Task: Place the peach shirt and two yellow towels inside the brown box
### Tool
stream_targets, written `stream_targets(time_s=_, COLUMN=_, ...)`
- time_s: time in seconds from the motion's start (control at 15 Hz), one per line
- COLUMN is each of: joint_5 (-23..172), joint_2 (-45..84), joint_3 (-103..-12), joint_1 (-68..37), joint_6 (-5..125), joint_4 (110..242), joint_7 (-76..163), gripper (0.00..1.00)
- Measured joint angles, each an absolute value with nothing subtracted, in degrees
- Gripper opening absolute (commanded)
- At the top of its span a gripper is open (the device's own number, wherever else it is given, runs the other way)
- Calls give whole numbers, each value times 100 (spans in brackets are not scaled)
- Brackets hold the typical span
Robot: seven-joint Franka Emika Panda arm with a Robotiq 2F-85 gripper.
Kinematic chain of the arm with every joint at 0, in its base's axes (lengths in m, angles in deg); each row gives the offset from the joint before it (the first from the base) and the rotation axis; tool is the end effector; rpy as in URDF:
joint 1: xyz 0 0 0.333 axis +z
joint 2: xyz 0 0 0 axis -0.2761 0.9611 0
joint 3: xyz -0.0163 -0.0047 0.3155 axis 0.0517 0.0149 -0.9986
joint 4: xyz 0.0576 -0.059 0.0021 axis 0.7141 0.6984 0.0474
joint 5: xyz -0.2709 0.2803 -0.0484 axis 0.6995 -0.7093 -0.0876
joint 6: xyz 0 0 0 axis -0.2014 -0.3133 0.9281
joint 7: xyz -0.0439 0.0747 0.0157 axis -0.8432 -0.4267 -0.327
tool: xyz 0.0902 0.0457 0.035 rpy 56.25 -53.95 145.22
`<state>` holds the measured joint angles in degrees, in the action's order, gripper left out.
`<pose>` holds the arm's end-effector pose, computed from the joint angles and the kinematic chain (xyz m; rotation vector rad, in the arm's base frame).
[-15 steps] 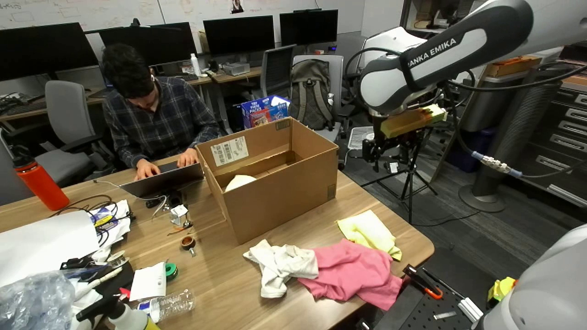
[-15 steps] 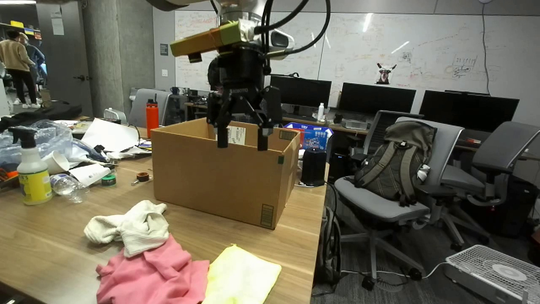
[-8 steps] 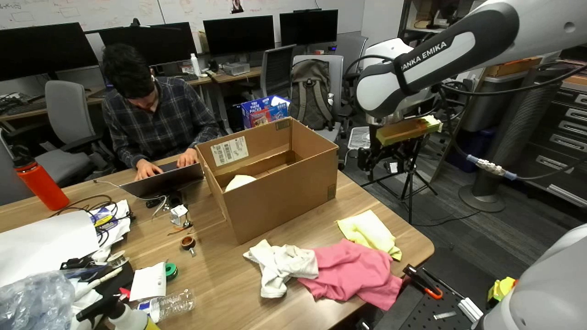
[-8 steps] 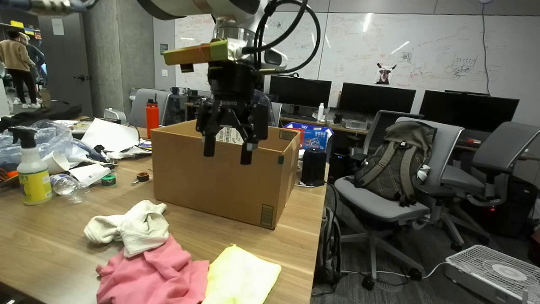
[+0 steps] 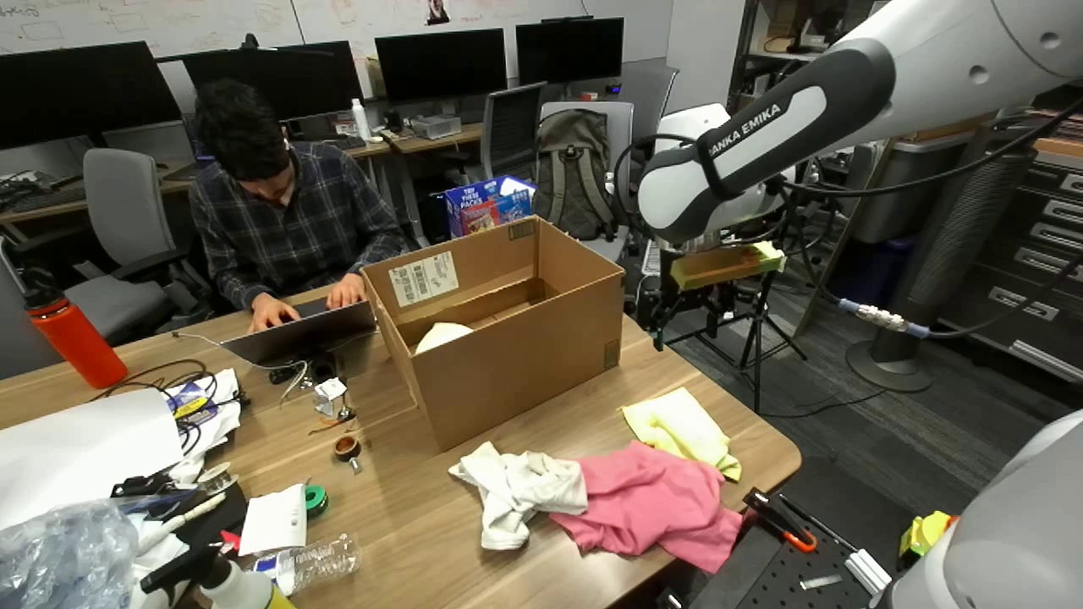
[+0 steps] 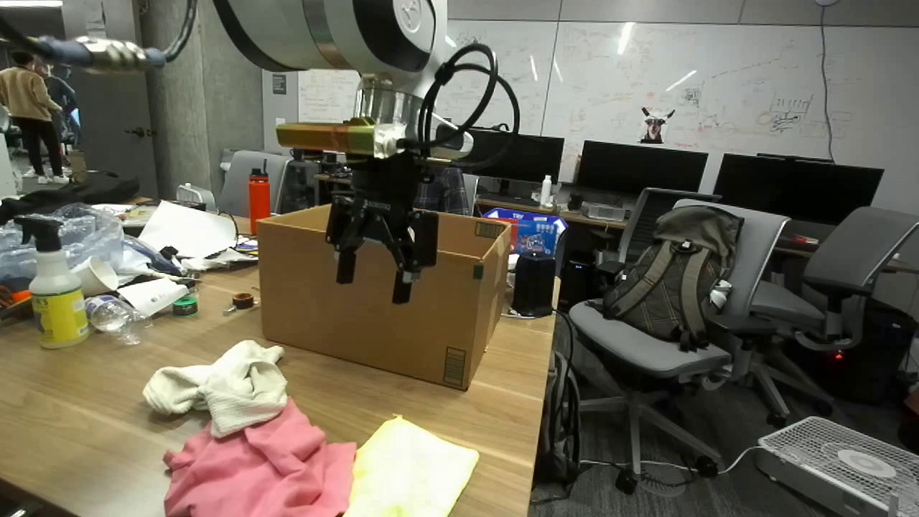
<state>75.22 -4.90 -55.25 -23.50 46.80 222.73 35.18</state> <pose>0.4366 -0.1109 0.3459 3.0257 -0.6509 -0.2564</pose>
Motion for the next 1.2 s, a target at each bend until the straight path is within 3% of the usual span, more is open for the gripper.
stream_targets(time_s=1.2, joint_5=7491, joint_2=861, joint_3=-5452, joint_1=-2404, joint_6=6121, joint_4=22411, joint_7=3509, gripper=100)
